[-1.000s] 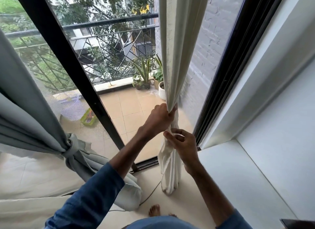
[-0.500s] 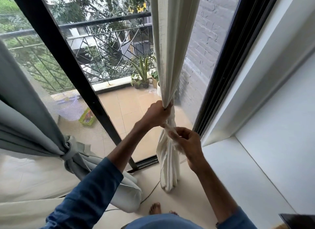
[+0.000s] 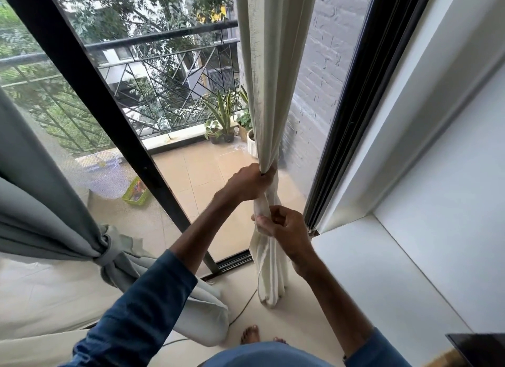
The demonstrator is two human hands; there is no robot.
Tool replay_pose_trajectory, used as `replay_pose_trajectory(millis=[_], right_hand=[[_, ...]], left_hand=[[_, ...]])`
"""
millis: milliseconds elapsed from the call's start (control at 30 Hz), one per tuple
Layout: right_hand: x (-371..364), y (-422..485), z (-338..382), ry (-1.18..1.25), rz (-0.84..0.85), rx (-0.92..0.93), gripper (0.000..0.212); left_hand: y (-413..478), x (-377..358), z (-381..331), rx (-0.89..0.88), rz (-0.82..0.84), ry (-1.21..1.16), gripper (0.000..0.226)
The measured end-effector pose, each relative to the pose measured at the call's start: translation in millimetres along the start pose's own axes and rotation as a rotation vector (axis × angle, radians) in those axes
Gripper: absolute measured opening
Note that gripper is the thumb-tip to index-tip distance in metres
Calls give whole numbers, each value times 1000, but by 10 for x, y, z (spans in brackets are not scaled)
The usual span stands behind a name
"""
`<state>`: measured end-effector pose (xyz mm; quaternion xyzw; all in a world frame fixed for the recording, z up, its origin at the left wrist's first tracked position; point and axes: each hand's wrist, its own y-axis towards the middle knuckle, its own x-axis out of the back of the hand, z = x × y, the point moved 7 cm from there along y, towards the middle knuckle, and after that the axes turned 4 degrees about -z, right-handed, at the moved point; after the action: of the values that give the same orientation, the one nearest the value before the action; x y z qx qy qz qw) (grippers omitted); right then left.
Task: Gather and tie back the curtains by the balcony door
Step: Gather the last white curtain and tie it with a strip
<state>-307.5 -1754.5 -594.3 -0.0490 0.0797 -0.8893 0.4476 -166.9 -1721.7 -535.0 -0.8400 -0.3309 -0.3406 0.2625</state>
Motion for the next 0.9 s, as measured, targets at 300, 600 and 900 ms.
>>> replay_pose_trajectory(millis=[300, 600, 900], right_hand=[[7, 24, -18, 77, -158, -33, 34], [-169, -22, -30, 474, 29, -254, 13], [6, -10, 80, 172, -274, -47, 61]], left_hand=[[45, -72, -12, 12, 40, -80, 58], [75, -131, -55, -2, 69, -253, 63], [96, -116, -98, -15, 31, -182, 55]])
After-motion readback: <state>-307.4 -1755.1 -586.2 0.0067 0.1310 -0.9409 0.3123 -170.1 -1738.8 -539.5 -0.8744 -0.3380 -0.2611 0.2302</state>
